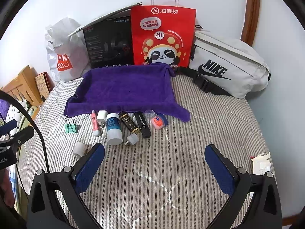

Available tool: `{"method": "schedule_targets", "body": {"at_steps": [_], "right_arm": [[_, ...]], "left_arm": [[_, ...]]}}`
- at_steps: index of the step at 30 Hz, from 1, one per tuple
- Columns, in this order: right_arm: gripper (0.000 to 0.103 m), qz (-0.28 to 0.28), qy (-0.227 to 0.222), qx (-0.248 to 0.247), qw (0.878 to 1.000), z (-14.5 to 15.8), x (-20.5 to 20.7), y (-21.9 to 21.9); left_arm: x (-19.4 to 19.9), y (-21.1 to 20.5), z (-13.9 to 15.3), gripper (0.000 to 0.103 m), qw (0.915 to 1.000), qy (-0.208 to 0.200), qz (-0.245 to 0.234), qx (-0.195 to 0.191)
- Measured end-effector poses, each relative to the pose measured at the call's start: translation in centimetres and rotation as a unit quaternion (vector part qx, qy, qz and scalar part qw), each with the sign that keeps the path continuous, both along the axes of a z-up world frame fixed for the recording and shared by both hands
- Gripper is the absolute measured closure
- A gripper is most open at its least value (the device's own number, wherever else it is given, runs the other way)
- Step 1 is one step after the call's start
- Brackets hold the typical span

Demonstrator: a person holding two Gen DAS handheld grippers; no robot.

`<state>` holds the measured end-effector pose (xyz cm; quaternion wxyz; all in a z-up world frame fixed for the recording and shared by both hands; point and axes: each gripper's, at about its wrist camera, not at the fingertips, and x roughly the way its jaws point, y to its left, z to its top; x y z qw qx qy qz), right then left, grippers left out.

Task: Organize rigid objects
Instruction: 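Move the left tool toward the green binder clip while the right tool approaches the Vaseline jar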

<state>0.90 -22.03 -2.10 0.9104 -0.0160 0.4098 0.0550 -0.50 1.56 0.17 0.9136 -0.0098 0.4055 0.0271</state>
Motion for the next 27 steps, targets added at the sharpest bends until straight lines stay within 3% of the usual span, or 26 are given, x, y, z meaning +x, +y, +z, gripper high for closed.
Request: {"method": "schedule_targets", "body": {"at_steps": [27], "right_arm": [[0.000,0.001,0.001,0.002,1.000,1.3,-0.3,-0.2]], "left_arm": [[0.0,0.8,0.5,0.000,0.9999,0.006,0.012,-0.007]]}}
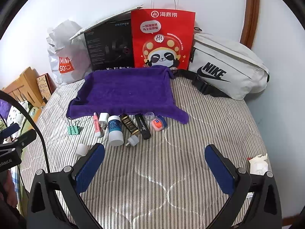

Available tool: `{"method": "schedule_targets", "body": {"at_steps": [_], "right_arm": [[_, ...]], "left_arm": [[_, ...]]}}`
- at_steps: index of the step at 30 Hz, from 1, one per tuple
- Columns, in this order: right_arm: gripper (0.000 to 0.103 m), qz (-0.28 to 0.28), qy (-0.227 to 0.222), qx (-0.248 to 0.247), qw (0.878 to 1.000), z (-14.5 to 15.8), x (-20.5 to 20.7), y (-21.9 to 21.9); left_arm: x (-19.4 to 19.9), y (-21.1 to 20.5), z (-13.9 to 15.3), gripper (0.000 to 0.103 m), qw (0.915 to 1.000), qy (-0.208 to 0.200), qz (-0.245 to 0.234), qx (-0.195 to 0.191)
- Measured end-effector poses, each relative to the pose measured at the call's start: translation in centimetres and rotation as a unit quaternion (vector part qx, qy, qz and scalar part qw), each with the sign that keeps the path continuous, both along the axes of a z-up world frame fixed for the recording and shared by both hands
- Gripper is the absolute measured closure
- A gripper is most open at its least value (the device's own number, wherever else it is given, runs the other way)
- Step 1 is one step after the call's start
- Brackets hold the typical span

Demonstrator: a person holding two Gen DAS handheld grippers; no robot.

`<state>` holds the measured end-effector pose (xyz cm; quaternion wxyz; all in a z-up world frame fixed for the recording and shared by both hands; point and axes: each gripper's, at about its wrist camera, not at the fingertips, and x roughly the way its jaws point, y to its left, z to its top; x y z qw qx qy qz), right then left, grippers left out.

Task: Organize rigid objects
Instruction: 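Move the left tool toward the green binder clip while the right tool approaches the Vaseline jar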

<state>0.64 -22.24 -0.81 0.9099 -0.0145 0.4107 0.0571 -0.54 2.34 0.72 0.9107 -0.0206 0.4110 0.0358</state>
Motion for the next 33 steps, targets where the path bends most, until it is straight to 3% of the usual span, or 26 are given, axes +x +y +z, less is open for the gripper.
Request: {"method": "schedule_targets", "body": {"at_steps": [12,26,33], "right_arm": [[0.000,0.002,-0.003,0.001,1.000,0.0,0.1,-0.1],[0.000,-0.005,0.022,0.003,1.000,-3.4,1.3,-1.3],[0.000,0.001,0.034,0.004,0.999,-5.6,2.1,-1.4]], "left_arm": [[0.6,0.8,-1.2,0.000,0.9999,0.003,0.006,-0.016],[5.2,1.2,-7.7,0.000,0.9993,0.036,0.003,-0.005],[8.1,1.8,-11.7,0.009,0.9984,0.050,-0.004,-0.023]]}}
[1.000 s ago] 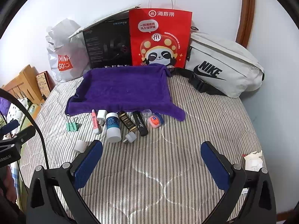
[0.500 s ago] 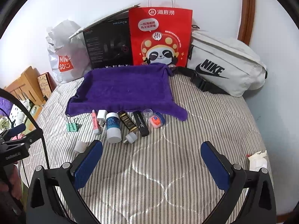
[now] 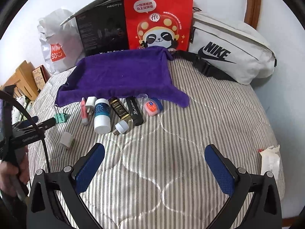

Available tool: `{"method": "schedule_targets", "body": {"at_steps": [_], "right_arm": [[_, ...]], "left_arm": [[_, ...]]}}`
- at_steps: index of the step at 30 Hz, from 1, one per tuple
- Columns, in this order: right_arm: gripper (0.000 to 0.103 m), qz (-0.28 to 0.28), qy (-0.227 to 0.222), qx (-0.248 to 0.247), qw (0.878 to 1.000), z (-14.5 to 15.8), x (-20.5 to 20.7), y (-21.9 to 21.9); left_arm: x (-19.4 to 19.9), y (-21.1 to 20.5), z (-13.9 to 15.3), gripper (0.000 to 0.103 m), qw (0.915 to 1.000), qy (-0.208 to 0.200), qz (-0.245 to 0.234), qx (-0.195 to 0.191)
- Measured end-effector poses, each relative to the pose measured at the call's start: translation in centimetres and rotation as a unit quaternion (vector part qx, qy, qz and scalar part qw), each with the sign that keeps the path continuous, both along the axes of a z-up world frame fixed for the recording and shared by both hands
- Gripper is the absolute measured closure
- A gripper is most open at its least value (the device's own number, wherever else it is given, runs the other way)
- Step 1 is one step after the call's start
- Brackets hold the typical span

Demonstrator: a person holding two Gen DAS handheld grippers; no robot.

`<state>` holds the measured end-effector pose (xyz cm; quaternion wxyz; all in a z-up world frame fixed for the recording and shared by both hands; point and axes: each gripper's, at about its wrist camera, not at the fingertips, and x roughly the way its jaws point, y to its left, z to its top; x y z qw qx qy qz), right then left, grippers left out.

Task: Organize rigid objects
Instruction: 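Move the left tool toward the green binder clip while the right tool approaches the Vaseline jar, then grasp the green binder clip with the left gripper while the right gripper grasps the Vaseline jar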

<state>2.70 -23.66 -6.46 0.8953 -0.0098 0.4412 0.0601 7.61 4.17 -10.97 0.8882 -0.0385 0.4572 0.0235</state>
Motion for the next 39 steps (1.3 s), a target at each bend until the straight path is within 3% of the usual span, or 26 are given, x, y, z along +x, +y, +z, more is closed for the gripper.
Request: {"method": "schedule_targets", "body": {"at_steps": [5,9,14,18,20,29,39], "right_arm": [[0.000,-0.003,0.003,0.015,1.000,-1.5,1.0,-0.3],[0.002,-0.013,0.008,0.022,1.000,-2.6,1.8,-0.9],[0.002,-0.012,0.018,0.015,1.000,-3.9,2.8,-0.9],[0.002,-0.008,0.012,0.011,1.000,-4.2,3.6,-0.9],[0.003,-0.007,0.006,0.009,1.000,-4.3,4.2,-0.8],[0.018,0.008,-0.013,-0.005,1.000,-5.2,8.9,0.0],[0.032,0.070,0.006,-0.052,0.996,-8.4,11.8,0.9]], "left_arm": [[1.4,0.6,-1.8,0.010,0.9997,-0.007,0.013,-0.019],[2.1,1.0,-3.1,0.027,0.9996,-0.005,0.025,-0.014],[1.9,0.5,-3.5,0.034,0.9996,-0.021,0.018,0.009],[1.7,0.2,-3.4,0.059,0.9992,-0.028,0.021,0.021],[1.6,0.2,-3.3,0.063,0.9991,-0.030,0.020,0.023],[1.6,0.1,-3.5,0.063,0.9992,-0.029,0.019,0.021],[1.6,0.1,-3.4,0.063,0.9992,-0.029,0.019,0.021]]}}
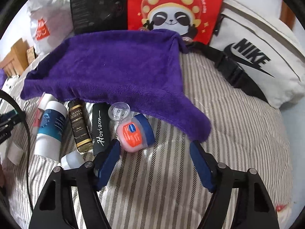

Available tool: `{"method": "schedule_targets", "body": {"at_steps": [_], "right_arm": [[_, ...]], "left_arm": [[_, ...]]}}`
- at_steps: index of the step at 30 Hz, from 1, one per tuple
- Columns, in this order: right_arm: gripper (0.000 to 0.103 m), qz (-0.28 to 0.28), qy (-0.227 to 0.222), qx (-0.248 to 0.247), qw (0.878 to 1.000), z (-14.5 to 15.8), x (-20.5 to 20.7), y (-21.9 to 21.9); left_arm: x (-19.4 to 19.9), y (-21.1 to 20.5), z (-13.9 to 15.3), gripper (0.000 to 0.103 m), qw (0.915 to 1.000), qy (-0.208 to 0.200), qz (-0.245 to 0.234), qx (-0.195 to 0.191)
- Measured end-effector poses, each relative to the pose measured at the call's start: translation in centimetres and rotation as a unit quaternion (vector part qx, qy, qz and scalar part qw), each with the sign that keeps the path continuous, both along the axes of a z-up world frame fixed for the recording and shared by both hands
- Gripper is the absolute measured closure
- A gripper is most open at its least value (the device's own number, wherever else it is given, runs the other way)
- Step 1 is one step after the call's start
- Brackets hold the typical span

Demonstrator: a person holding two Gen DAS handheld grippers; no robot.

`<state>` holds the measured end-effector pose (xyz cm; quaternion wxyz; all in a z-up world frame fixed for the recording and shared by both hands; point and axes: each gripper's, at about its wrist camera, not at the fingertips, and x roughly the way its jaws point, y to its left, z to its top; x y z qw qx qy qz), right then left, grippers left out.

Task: Organize rigid objects
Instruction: 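Grasp the green binder clip with the left gripper while the right gripper grasps the Vaseline jar, then carry the clip with the left gripper onto the purple towel while the right carries the jar there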

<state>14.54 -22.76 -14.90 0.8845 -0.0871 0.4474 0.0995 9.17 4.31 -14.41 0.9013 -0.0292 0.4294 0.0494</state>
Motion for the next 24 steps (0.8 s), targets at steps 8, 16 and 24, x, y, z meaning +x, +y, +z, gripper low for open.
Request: {"method": "schedule_targets", "body": {"at_steps": [8,16,24], "right_arm": [[0.056,0.030,-0.015,0.029,0.999,-0.5,0.4,0.2],[0.067,0.028,-0.008,0.019,0.999,-0.3,0.2,0.8],[0.067,0.008,-0.001,0.040,0.999,0.5,-0.3,-0.3]], "left_arm": [[0.0,0.0,0.0,0.063,1.0000,0.000,0.000,0.000],[0.0,0.0,0.0,0.063,1.0000,0.000,0.000,-0.001],[-0.2,0.7,0.1,0.064,0.9997,-0.001,0.000,-0.026]]}}
